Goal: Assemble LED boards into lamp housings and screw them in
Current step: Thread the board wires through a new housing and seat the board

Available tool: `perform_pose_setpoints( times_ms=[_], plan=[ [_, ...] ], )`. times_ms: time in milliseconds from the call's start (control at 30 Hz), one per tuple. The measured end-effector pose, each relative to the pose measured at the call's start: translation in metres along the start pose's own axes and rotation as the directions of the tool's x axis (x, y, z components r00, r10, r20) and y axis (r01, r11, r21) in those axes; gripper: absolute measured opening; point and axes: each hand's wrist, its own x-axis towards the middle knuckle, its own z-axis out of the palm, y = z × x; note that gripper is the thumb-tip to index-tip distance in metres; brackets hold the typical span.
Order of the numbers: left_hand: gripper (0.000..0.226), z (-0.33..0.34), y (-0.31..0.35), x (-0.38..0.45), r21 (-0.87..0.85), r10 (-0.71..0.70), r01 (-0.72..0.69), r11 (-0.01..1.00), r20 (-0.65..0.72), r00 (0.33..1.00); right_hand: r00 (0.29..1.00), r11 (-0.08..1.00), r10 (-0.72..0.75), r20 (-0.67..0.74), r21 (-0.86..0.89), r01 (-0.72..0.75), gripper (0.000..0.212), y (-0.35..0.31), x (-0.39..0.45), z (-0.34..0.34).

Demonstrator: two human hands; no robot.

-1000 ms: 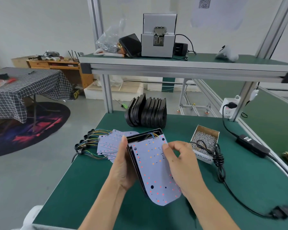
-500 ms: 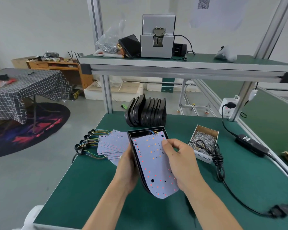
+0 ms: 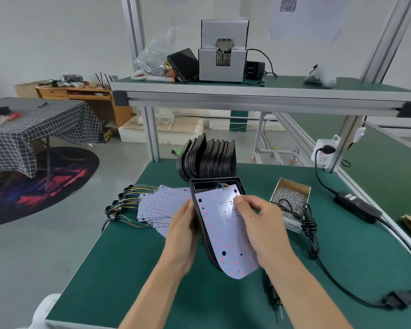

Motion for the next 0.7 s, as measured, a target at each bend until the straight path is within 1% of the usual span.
perform_pose_setpoints(
  times_ms=[67,100,167,233,267,333,433,533,633,700],
  plan=[
    [0.063,-0.003,-0.002,0.000,-0.009,-0.003,0.004,1.000,0.029,1.000,1.000,0.999,-0.003,0.011,-0.032,0.003,0.017,0.001,-0.001,0.000],
    [0.070,-0.004,-0.002,0.000,-0.001,0.003,-0.003,1.000,0.050,0.999,1.000,0.998,-0.007,0.014,-0.061,0.007,0.017,0.002,-0.001,0.000],
    [0.076,-0.003,0.001,-0.003,0.016,0.012,-0.013,1.000,0.089,0.996,0.999,0.990,-0.036,0.016,-0.134,0.038,0.017,0.002,-0.001,-0.001],
    [0.085,-0.003,-0.001,-0.004,-0.003,-0.006,0.006,1.000,0.085,0.996,0.995,0.974,-0.093,0.022,-0.206,0.096,0.017,0.003,-0.002,-0.001],
    [0.085,-0.003,-0.001,-0.004,-0.011,-0.011,0.012,1.000,0.077,0.997,0.993,0.966,-0.116,0.026,-0.230,0.119,0.016,0.003,-0.002,-0.001],
    [0.075,-0.003,-0.002,-0.003,-0.003,-0.015,0.016,1.000,0.057,0.998,0.988,0.960,-0.144,0.049,-0.235,0.152,0.013,0.003,-0.003,0.000],
    [0.068,0.001,-0.001,-0.001,-0.074,-0.097,0.097,0.993,0.005,0.995,0.982,0.963,-0.142,0.123,-0.213,0.166,0.036,0.001,-0.005,0.001],
    [0.068,-0.001,0.000,0.001,-0.158,-0.157,0.152,0.976,-0.018,0.987,0.960,0.950,-0.092,0.264,-0.267,0.165,0.055,-0.001,-0.006,-0.003],
    [0.061,-0.005,0.001,0.003,-0.236,-0.206,0.203,0.950,0.009,0.978,0.905,0.949,-0.023,0.425,-0.275,0.153,0.085,0.000,-0.012,-0.012],
    [0.059,-0.006,0.000,0.003,-0.254,-0.227,0.224,0.941,0.015,0.974,0.867,0.936,-0.023,0.498,-0.294,0.194,0.102,0.003,-0.016,-0.015]
  ],
)
